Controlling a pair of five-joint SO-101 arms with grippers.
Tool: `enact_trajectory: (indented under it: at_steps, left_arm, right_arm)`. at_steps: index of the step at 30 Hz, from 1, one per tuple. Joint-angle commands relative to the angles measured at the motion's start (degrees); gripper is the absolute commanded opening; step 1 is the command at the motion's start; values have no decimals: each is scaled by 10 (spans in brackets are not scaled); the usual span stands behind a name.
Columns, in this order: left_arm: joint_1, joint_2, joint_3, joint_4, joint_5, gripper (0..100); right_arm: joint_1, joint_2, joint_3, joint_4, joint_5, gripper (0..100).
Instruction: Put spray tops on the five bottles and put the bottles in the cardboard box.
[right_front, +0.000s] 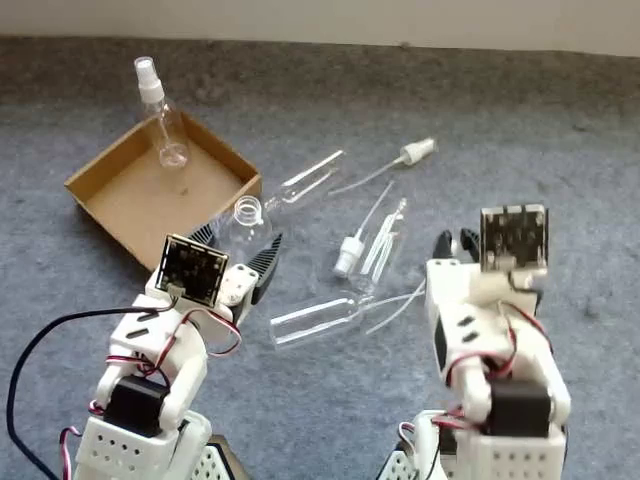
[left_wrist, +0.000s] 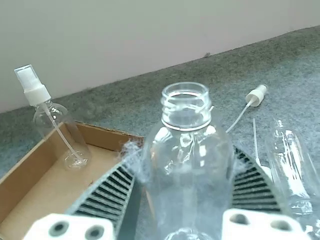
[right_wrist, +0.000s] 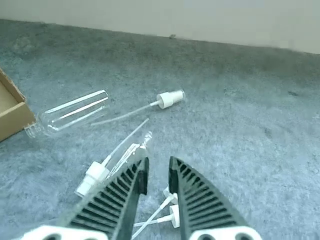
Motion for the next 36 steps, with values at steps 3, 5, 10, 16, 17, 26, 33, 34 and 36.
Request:
enact_trajectory:
  at_steps: [3,5,10,16,17,26,33,34,36]
  left_arm:
    - [-8,-11,-5,-14,27,88]
    - [-8,-11,-5,-13,69,88]
    - [-8,-18,15,-13,91,88]
    - [-10,-133,65,-12,91,88]
    - [-17,-147,70,-12,91,88]
    - [-48,-127,83,-13,93,88]
    - [-49,-127,89,-13,91,88]
    - [-49,-127,89,-13,91,88]
    - [-49,-127,90,-13,91,88]
  right_arm:
    - [38,158,-88,2,-56,70]
    - [60,201,-105,2,-81,70]
    - [72,324,-145,2,-98,70]
    - [72,481,-209,3,-136,70]
    - [72,504,-219,3,-142,70]
    - [68,699,-378,124,-265,73]
    - [68,829,-468,136,-293,74]
    - [68,839,-478,136,-293,74]
    - [68,854,-492,137,-293,74]
